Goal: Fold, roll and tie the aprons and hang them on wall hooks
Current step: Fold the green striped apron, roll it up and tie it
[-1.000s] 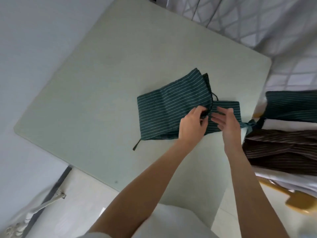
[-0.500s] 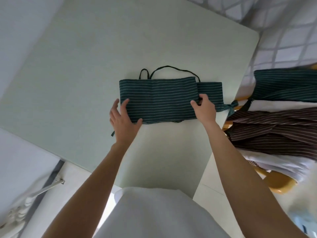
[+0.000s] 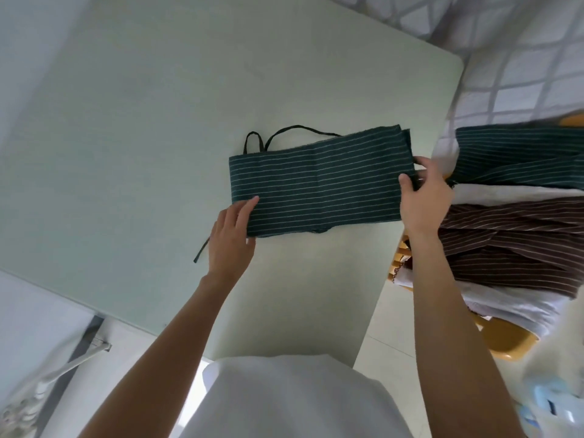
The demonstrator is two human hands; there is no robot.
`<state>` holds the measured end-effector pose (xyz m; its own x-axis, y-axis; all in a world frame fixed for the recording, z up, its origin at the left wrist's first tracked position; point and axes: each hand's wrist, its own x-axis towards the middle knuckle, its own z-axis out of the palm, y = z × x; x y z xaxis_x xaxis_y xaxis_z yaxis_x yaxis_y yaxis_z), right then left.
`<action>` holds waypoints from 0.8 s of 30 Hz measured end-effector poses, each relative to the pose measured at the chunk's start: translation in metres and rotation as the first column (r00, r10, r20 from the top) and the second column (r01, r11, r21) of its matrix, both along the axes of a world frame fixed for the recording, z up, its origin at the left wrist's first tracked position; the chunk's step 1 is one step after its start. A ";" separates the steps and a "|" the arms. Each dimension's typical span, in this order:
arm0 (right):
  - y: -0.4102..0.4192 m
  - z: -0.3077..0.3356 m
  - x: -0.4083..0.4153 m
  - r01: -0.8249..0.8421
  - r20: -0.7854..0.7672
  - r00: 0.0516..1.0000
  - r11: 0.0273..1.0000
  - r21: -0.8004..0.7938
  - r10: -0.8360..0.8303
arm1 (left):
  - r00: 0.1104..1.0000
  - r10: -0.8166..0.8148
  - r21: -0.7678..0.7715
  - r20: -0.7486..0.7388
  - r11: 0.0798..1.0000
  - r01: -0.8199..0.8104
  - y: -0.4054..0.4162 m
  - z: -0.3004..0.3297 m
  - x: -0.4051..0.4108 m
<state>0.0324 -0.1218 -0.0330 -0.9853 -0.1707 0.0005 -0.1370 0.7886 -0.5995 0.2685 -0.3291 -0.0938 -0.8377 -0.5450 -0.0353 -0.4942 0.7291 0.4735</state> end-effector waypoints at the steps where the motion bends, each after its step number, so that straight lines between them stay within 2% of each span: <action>1: 0.010 -0.009 -0.004 0.048 0.068 0.996 0.998 0.046 -0.051 | 0.999 -0.044 -0.007 0.015 0.999 0.044 0.002 -0.002 -0.003; 3: 0.021 -0.030 -0.008 0.044 0.215 0.974 0.991 0.123 -0.070 | 0.994 -0.099 -0.007 0.037 0.995 0.100 0.005 -0.008 -0.006; 5: 0.021 -0.045 -0.010 0.016 0.267 0.961 0.983 0.185 -0.066 | 0.993 -0.112 0.017 0.046 0.994 0.111 0.003 -0.012 -0.007; 11: 0.016 -0.052 -0.027 0.010 0.173 0.984 0.979 0.205 -0.046 | 0.977 -0.179 0.065 0.119 0.983 0.172 -0.009 -0.010 -0.008; 13: 0.013 -0.053 -0.029 0.001 0.116 0.993 0.966 0.258 -0.032 | 0.967 -0.197 0.089 0.158 0.979 0.185 -0.014 -0.004 -0.014; 15: 0.010 -0.055 -0.026 -0.035 0.055 0.998 0.937 0.348 0.017 | 0.974 -0.190 0.153 0.120 0.973 0.171 -0.025 0.003 -0.024; 17: 0.005 -0.051 -0.015 -0.102 -0.031 0.992 0.913 0.395 0.124 | 0.989 -0.148 0.178 0.016 0.973 0.143 -0.041 0.009 -0.038; 19: -0.008 -0.045 0.010 -0.243 -0.109 0.950 0.910 0.336 0.294 | 0.997 -0.073 0.128 -0.029 0.989 0.076 -0.062 0.013 -0.055; 21: -0.022 -0.043 0.047 -0.445 -0.116 0.866 0.856 0.263 0.486 | 0.998 -0.042 0.128 0.039 0.991 0.037 -0.078 0.017 -0.073; 24: -0.031 -0.056 0.104 -0.655 0.022 0.722 0.673 0.345 0.691 | 0.972 -0.178 0.106 0.156 0.981 0.162 -0.093 0.015 -0.086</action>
